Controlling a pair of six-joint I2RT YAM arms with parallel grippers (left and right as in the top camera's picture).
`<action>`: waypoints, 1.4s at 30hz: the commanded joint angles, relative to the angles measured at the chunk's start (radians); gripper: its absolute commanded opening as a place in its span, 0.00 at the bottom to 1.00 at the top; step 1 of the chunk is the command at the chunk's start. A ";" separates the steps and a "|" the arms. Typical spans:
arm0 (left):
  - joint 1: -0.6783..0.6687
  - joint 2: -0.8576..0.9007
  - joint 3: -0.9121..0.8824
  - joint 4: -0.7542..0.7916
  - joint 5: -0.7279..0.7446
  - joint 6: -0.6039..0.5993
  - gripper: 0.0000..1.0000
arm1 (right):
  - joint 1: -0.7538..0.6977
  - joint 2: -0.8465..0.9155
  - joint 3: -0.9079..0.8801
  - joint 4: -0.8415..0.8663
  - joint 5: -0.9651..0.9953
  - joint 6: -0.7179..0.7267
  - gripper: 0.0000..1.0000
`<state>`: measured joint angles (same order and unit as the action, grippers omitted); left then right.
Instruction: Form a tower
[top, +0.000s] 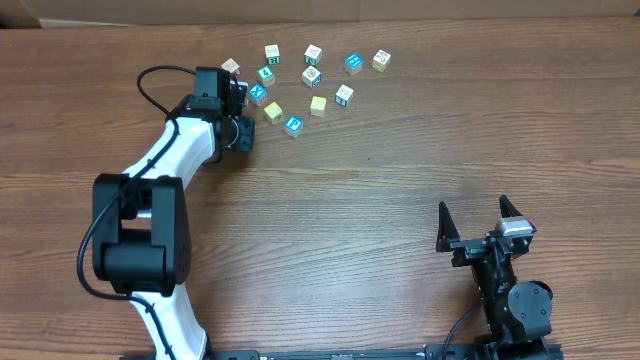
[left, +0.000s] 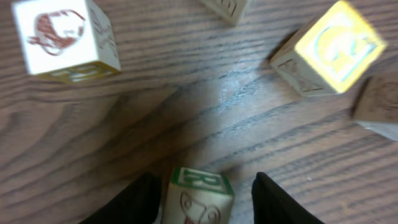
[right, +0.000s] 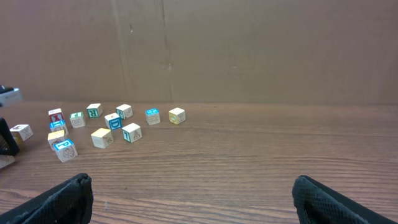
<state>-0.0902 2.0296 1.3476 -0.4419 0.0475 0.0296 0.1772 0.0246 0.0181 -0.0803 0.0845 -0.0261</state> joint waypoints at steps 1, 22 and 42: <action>-0.002 0.026 -0.004 0.010 -0.006 0.016 0.44 | -0.003 -0.001 -0.010 0.004 0.000 -0.002 1.00; -0.002 0.026 -0.004 -0.006 -0.006 0.016 0.52 | -0.003 -0.001 -0.010 0.004 0.000 -0.002 1.00; -0.002 -0.084 0.027 -0.100 -0.016 0.014 0.23 | -0.003 -0.001 -0.010 0.004 0.000 -0.002 1.00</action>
<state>-0.0902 2.0338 1.3499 -0.5201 0.0471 0.0368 0.1772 0.0246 0.0181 -0.0799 0.0849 -0.0257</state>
